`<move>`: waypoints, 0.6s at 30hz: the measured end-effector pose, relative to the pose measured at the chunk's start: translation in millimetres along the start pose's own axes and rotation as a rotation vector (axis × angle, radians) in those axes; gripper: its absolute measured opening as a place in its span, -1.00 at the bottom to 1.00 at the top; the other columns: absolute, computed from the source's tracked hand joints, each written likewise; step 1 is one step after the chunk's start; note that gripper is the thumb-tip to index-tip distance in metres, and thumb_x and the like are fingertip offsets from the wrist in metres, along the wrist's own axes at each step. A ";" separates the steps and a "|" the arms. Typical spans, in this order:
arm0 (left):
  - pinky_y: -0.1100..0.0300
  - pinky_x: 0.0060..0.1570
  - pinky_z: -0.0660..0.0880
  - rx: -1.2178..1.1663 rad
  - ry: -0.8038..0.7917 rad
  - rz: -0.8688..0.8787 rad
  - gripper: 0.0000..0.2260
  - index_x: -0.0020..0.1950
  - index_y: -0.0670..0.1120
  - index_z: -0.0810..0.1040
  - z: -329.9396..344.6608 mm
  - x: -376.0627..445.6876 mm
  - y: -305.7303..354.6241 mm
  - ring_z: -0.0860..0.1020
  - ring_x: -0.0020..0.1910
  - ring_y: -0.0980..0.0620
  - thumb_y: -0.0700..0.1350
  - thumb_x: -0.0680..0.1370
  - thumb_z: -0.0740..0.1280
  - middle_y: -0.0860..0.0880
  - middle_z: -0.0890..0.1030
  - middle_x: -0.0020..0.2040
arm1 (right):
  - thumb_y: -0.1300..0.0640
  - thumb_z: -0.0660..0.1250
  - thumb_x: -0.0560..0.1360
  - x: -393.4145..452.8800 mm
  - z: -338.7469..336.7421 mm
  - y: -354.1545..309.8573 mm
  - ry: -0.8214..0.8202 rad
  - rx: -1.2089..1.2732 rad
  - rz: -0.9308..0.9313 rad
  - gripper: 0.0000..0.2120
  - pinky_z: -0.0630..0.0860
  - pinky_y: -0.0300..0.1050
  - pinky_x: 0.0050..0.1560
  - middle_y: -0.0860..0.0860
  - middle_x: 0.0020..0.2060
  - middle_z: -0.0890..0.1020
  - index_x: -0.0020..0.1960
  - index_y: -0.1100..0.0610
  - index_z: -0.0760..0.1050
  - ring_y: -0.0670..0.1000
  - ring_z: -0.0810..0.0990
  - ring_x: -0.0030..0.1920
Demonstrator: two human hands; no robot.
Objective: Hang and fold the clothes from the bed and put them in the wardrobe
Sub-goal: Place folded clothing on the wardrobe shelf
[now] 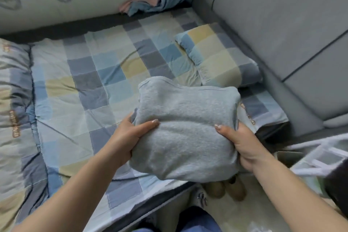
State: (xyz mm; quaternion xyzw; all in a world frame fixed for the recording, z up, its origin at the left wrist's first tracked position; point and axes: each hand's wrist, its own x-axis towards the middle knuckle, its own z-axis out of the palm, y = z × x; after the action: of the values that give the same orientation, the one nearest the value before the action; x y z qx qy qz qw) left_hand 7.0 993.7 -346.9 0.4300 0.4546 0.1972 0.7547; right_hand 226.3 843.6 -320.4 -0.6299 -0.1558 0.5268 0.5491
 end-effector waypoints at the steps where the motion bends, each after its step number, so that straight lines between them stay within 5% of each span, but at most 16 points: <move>1: 0.05 -0.13 0.61 0.037 -0.058 0.007 -0.56 0.18 -0.03 0.53 7.5 -11.8 5.4 0.68 -0.05 -0.10 -0.15 0.34 0.55 -0.09 0.70 -0.03 | -0.09 0.64 0.08 -24.0 -3.2 1.0 0.034 0.047 -0.022 -0.22 0.62 -0.09 -0.04 0.10 0.09 0.66 0.23 0.09 0.50 0.09 0.64 0.09; 6: -0.04 -0.01 0.59 0.189 -0.318 0.020 -0.40 0.20 -0.03 0.53 54.2 -58.9 19.9 0.67 0.00 -0.13 0.03 0.19 0.57 -0.11 0.68 0.03 | -0.01 0.66 0.01 -133.8 -21.8 7.8 0.254 0.211 -0.138 -0.29 0.60 -0.17 -0.20 0.10 -0.04 0.70 0.10 0.12 0.54 0.06 0.69 -0.05; 10: -0.06 0.05 0.58 0.286 -0.486 0.011 -0.50 0.20 0.03 0.55 103.3 -99.0 6.6 0.66 0.02 -0.11 -0.03 0.30 0.58 -0.10 0.68 0.05 | -0.06 0.68 -0.06 -220.6 -43.1 28.2 0.411 0.300 -0.168 -0.16 0.62 -0.13 -0.15 0.11 0.01 0.69 0.17 0.12 0.52 0.08 0.67 0.01; 14: -0.04 0.03 0.59 0.393 -0.670 -0.027 -0.51 0.21 0.05 0.53 163.3 -149.9 -27.8 0.66 0.01 -0.09 -0.03 0.30 0.53 -0.07 0.69 0.04 | 0.20 0.54 0.28 -316.1 -72.5 65.7 0.601 0.360 -0.206 -0.54 0.61 -0.16 -0.17 0.08 -0.02 0.70 0.15 0.13 0.51 0.05 0.68 -0.02; 18: 0.10 -0.15 0.63 0.462 -0.829 -0.091 -0.58 0.14 -0.04 0.56 220.2 -217.1 -84.0 0.68 -0.04 -0.09 -0.13 0.32 0.55 -0.10 0.70 -0.02 | 0.00 0.62 0.16 -417.9 -92.8 125.4 0.768 0.456 -0.237 -0.39 0.60 -0.13 -0.13 0.09 0.01 0.69 0.15 0.11 0.54 0.07 0.67 0.03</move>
State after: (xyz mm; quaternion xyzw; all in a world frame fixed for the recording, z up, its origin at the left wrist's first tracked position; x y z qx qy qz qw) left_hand 77.1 694.4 -256.6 0.6087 0.1654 -0.1306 0.7649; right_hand 90.2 427.2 -236.5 -0.6206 0.1080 0.2096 0.7478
